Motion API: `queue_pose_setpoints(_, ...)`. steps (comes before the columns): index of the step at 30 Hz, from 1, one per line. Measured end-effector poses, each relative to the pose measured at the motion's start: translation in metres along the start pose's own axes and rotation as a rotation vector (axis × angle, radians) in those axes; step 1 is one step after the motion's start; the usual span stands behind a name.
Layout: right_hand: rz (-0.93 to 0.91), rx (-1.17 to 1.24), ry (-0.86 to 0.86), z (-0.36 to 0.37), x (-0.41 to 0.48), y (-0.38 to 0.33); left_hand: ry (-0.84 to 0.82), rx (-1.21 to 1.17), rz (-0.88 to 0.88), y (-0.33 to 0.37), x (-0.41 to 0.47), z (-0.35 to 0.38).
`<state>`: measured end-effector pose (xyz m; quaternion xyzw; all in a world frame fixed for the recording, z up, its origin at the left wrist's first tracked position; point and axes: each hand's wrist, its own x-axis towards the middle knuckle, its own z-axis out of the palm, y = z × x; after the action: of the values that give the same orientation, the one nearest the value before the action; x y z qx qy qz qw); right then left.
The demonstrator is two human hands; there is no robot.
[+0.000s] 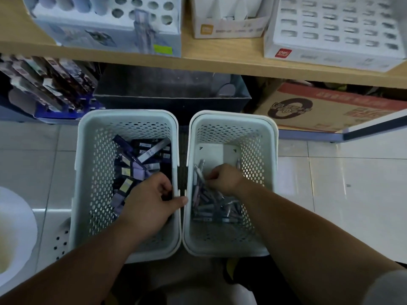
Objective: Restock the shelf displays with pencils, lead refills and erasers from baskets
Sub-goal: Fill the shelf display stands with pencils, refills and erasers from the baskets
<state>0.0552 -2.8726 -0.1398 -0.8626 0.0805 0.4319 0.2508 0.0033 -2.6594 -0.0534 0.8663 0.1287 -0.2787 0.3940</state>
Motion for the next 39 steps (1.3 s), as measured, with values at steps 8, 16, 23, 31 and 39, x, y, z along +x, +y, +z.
queue_pose_setpoints(8,0.228,0.342,0.404,0.04,-0.039,0.021,-0.012,-0.002,-0.035,-0.005,0.0,0.001)
queue_pose_setpoints(16,0.392,0.575,0.395,0.062,-0.033,0.024,0.006,0.003,-0.037,-0.014,-0.001,0.005)
queue_pose_setpoints(23,0.393,0.587,0.286,0.061,-0.021,0.023,-0.014,-0.002,-0.043,-0.013,0.0,0.004)
queue_pose_setpoints(31,0.274,0.595,0.204,0.054,-0.008,0.023,-0.029,-0.029,-0.047,-0.011,0.0,0.003)
queue_pose_setpoints(39,0.232,0.398,0.073,0.044,0.01,0.005,-0.072,-0.025,-0.058,-0.01,0.003,0.004)
